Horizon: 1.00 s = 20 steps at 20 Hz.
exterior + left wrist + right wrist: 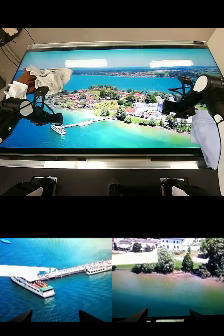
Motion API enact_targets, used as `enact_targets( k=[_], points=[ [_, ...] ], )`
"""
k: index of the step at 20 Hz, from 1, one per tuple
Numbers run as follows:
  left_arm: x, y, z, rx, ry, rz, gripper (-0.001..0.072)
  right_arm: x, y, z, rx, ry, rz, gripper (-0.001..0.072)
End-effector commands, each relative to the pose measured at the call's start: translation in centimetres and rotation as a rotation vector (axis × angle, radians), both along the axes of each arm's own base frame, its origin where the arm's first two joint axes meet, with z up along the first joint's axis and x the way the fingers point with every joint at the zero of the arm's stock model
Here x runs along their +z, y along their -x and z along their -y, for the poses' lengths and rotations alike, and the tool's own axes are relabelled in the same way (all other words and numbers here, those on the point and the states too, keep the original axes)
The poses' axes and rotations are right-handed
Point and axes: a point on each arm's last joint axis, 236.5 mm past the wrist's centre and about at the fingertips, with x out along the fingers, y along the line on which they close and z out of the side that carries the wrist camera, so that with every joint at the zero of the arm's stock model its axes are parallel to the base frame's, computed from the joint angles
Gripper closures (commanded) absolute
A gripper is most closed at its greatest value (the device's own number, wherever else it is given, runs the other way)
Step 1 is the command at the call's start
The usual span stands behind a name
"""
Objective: Fold the shirts.
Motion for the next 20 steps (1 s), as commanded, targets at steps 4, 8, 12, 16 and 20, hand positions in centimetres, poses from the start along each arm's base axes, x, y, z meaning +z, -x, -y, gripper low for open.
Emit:
enact_targets(
  k=[4, 8, 12, 16, 20],
  points=[
    [0.0, 0.0, 0.0, 0.000, 0.000, 0.000, 0.0026, 0.0, 0.0, 0.0, 0.000, 0.000, -0.002, 0.0091],
    [0.0, 0.0, 0.0, 0.000, 0.000, 0.000, 0.0026, 0.0, 0.0, 0.0, 0.000, 0.000, -0.002, 0.0091],
    [0.0, 0.0, 0.0, 0.000, 0.000, 0.000, 0.0026, 0.0, 0.0, 0.0, 0.000, 0.000, -0.002, 0.0091],
    [0.0, 0.0, 0.0, 0.000, 0.000, 0.000, 0.0026, 0.0, 0.0, 0.0, 0.000, 0.000, -0.002, 0.0091],
    [-0.1, 0.1, 0.8, 0.005, 0.038, -0.008, 0.0026, 0.4, -2.8, 0.2, -0.015, 0.006, 0.116, 0.0091]
  ],
)
